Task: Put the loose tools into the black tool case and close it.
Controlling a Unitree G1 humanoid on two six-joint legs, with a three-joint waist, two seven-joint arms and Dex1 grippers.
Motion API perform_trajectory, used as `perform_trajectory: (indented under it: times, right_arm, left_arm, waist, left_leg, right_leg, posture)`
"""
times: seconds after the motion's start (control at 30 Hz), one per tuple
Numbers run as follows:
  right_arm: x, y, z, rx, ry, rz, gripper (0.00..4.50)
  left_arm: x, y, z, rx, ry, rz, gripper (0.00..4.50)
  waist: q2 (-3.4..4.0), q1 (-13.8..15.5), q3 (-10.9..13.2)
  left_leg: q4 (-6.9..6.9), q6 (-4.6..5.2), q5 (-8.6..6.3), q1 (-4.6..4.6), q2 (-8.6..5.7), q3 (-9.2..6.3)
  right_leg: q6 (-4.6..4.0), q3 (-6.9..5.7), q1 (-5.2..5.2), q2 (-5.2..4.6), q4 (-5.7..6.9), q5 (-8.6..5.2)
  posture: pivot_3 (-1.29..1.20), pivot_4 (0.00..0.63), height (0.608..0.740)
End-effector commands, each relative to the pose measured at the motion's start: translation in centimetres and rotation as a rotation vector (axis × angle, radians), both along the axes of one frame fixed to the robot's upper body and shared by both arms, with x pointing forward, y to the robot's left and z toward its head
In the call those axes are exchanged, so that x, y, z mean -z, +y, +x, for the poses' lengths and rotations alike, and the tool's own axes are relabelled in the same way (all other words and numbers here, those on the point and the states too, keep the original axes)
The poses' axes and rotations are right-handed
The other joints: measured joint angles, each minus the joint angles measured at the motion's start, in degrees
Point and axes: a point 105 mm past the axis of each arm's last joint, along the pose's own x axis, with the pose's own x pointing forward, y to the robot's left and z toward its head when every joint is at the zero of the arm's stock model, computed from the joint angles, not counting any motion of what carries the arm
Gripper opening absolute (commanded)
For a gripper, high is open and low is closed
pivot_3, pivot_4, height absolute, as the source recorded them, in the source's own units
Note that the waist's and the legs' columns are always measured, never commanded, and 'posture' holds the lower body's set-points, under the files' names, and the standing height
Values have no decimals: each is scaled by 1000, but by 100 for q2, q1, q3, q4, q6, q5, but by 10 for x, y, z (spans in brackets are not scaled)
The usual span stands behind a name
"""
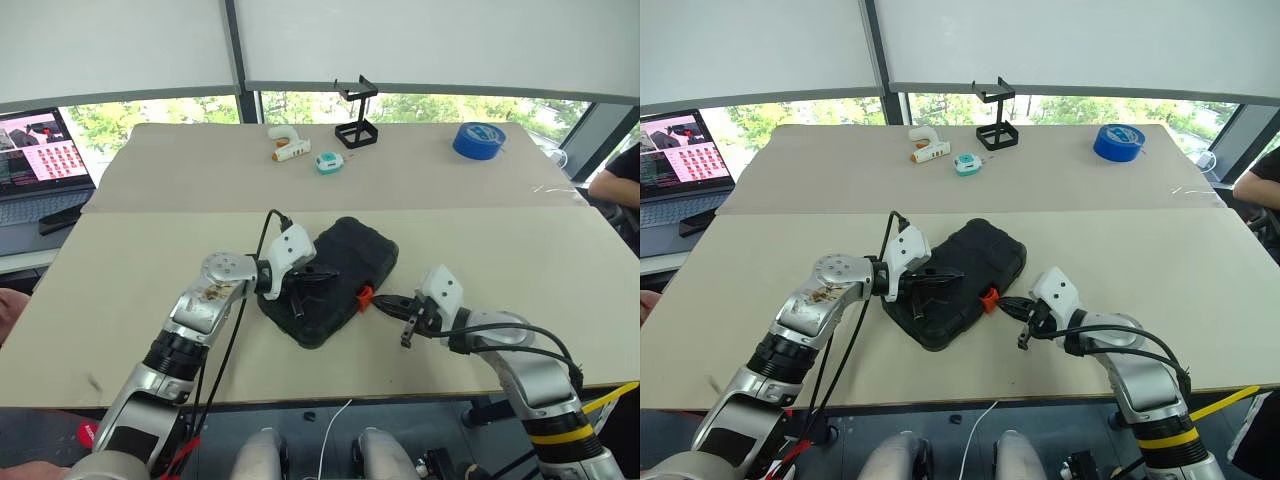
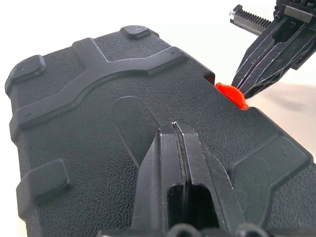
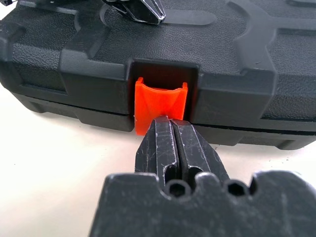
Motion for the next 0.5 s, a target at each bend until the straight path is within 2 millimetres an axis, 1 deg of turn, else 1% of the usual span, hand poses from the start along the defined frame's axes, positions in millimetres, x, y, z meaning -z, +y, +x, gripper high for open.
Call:
perform_trajectory:
  times: [0.03, 0.4, 0.5]
  right_arm:
    - [-3, 12, -2, -45, 8, 10, 33]
    - [-5, 24, 7, -72, 0, 25, 33]
    - [-10, 27, 12, -72, -20, 41, 33]
  left_arm:
    - [35, 8, -4, -38, 116, 77, 0]
    - [40, 8, -5, -44, 138, 90, 0]
    - [42, 9, -6, -44, 153, 100, 0]
  waist:
    - [0, -4, 0]
    - [-2, -36, -1]
    - [-3, -39, -1]
  left_leg:
    - [-1, 0, 0, 1, 1, 0]
    - [-8, 0, 0, 11, 3, 1]
    - [-11, -1, 0, 23, 4, 1]
  right_leg:
    - [0, 0, 0, 1, 0, 0]
    - [-5, 11, 1, 7, 0, -2]
    - [-6, 15, 8, 11, -1, -2]
  posture:
    - [0, 150, 740]
    - [0, 150, 740]
    - [0, 150, 740]
